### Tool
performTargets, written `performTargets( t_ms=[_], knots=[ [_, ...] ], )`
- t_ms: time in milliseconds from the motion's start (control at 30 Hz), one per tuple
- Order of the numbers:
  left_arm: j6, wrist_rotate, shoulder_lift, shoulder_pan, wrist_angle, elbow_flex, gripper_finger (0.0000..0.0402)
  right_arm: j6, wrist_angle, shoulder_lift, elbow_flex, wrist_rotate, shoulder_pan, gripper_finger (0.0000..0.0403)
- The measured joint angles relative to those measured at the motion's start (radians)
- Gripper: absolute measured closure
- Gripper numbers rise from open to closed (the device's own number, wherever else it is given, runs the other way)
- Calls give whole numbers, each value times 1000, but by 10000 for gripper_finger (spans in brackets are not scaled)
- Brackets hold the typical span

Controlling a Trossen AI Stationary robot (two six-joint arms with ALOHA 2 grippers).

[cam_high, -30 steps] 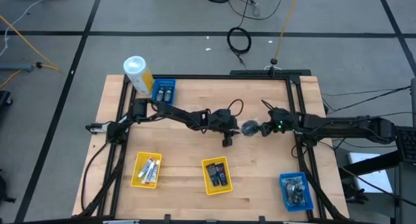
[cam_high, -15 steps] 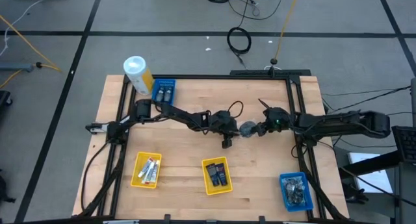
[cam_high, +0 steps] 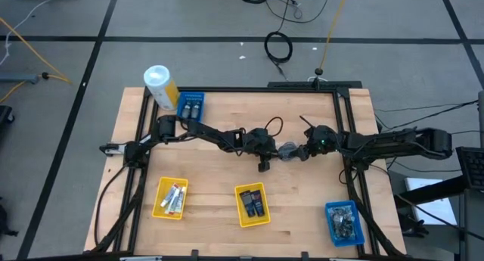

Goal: Pick & Place Travel size toiletries
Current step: Put the black hairbrush into the bottom blue bin

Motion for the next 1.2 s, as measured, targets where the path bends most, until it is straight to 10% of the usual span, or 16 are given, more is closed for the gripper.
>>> performTargets(
  t_ms=[233,667,1200],
  knots=[
    [3,-3,1,0,3,0,305,-25,9,4,0,80,0,193],
    [-2,-6,-26,1,-16,0,305,-105,-9,2,5,155,0,392],
    [-32,-202,-233,2,-361,-87,305,-341,72,-110,6,40,0,402]
  ],
)
